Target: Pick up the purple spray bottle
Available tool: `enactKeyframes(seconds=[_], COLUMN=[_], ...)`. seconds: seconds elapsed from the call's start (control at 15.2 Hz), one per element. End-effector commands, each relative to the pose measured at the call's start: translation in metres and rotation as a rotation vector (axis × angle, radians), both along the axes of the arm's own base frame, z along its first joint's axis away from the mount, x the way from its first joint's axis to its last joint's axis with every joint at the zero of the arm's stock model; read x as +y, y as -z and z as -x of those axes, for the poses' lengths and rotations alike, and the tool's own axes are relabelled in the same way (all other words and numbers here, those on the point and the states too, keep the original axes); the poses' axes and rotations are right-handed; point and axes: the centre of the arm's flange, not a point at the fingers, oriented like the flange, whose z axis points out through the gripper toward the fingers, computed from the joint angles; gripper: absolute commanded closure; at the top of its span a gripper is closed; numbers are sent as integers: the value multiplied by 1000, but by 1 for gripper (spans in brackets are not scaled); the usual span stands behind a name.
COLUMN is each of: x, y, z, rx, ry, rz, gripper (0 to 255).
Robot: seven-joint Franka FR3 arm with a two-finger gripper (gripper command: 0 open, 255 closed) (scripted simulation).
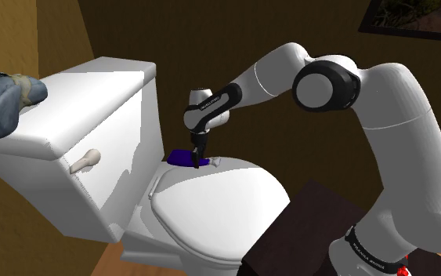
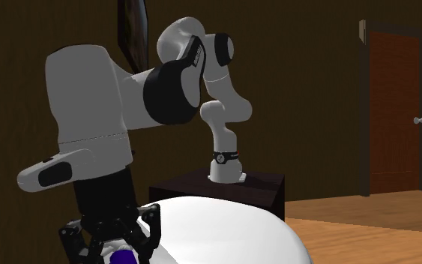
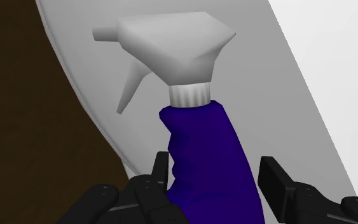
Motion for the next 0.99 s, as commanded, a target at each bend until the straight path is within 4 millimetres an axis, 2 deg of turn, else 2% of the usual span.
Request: enactKeyframes(seconds=[0.0, 0.13, 0.92], x=[0, 1, 1], y=[1, 1, -62], z=[0, 1, 1], rx=[1, 1, 1], ry=[0, 0, 0], rz=[0, 0, 0], gripper=[255, 255, 255])
